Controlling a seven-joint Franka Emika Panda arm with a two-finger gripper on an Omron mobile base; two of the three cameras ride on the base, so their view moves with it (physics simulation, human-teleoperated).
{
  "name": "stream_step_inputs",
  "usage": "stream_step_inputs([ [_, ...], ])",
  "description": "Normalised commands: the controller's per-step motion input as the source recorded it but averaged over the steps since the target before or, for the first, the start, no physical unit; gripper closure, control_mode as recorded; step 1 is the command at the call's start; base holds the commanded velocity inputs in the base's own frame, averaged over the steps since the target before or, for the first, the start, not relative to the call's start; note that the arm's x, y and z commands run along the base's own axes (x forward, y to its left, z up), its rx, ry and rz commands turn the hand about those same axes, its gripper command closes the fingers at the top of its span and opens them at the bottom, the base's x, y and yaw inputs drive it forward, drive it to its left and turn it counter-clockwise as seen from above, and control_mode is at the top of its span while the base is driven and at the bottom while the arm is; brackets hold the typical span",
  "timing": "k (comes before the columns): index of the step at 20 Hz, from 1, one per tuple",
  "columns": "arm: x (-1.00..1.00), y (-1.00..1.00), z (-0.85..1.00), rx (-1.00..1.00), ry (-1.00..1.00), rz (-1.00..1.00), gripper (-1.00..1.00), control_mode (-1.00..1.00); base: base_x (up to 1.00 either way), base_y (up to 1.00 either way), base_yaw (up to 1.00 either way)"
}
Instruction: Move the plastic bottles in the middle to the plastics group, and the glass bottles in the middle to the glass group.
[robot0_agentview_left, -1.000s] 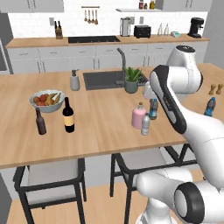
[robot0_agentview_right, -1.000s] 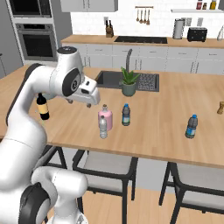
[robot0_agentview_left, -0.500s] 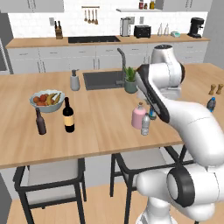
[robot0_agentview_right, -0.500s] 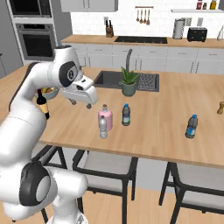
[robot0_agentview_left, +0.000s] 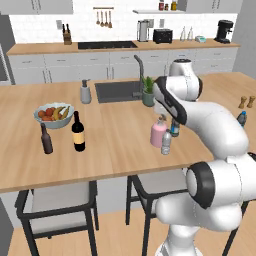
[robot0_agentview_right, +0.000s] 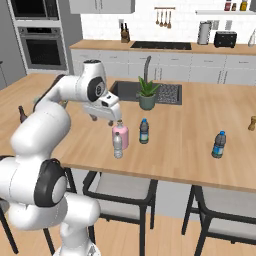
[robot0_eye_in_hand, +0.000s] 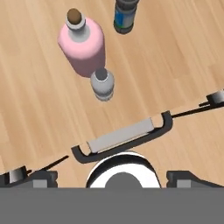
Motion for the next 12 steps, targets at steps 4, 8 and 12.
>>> stream_step_inputs([
  [4,0.17,0.0,-0.12,0.0,-0.07,0.0,-1.0,-1.0,0.0,0.0,0.0],
  [8,0.06,0.0,-0.49,0.0,-0.23,0.0,-1.0,-1.0,0.0,0.0,0.0],
  [12,0.0,0.0,-0.45,0.0,-0.18,0.0,-1.0,-1.0,0.0,0.0,0.0],
])
